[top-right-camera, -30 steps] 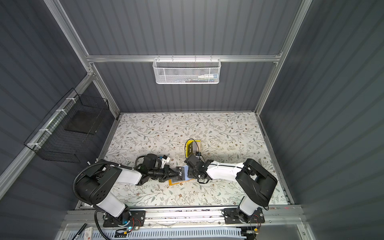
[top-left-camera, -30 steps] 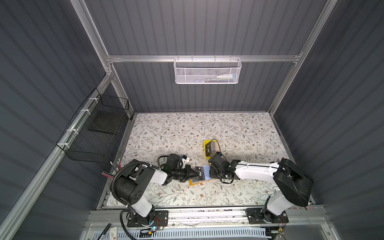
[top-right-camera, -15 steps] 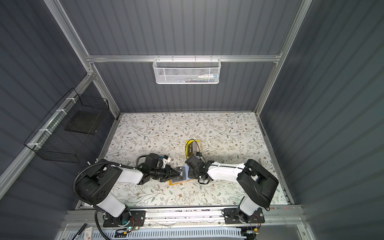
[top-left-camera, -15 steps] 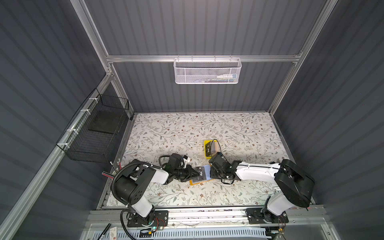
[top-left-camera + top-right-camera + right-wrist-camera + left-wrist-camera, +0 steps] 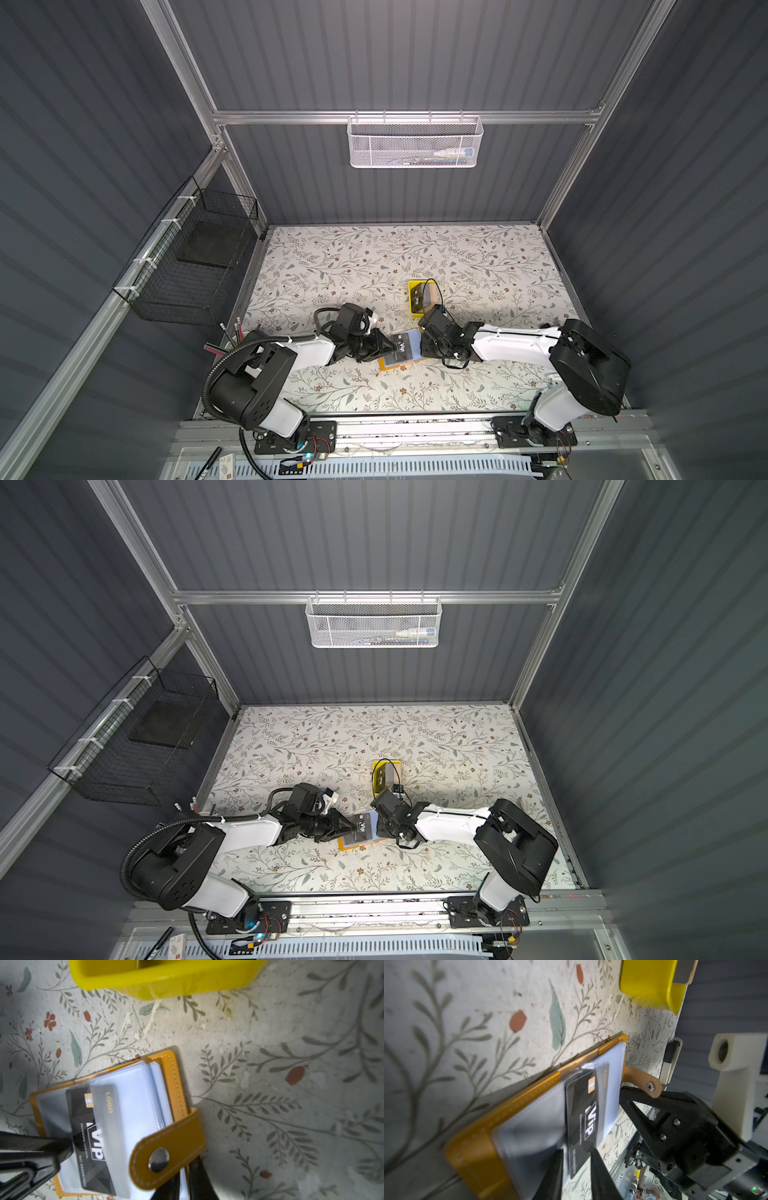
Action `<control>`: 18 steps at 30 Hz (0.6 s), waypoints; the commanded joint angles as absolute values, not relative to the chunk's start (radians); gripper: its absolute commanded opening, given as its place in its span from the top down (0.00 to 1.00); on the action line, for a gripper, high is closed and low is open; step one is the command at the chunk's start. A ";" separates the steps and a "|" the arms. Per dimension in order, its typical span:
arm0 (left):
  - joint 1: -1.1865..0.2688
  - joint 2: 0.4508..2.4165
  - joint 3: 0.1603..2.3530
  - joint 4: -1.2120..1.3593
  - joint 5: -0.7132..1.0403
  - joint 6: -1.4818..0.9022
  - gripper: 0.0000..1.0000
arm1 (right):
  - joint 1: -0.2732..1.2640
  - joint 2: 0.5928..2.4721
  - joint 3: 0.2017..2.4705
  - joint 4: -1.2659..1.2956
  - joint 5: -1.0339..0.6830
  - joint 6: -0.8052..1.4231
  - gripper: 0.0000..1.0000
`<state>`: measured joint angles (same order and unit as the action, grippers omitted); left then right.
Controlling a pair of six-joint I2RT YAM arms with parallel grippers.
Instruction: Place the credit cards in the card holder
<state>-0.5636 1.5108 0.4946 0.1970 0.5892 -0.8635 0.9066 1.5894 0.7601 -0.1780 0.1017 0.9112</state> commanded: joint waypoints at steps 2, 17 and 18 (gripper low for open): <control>-0.579 1.540 0.502 0.130 0.565 -0.846 0.77 | 0.922 1.598 0.734 -0.194 0.074 0.927 0.87; -0.604 1.613 0.532 0.242 0.601 -0.902 0.76 | 0.930 1.597 0.738 -0.194 0.081 0.929 0.87; -0.607 1.619 0.535 0.253 0.604 -0.907 0.77 | 0.931 1.597 0.737 -0.195 0.081 0.928 0.87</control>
